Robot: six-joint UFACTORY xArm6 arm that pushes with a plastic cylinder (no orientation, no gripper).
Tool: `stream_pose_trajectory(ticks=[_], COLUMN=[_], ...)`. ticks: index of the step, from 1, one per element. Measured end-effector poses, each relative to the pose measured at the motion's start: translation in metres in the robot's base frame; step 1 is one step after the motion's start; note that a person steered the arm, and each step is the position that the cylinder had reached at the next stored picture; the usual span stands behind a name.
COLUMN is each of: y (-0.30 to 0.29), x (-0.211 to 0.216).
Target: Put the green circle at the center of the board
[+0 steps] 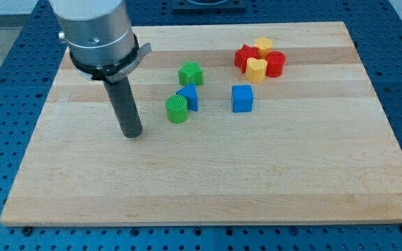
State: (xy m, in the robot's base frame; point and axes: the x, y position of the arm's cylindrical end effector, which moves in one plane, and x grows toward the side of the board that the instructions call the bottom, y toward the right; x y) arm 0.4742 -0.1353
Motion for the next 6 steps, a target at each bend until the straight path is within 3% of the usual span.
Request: stream_pose_trajectory(ticks=[3,6], y=[0.082,0.116], x=[-0.026,-0.026])
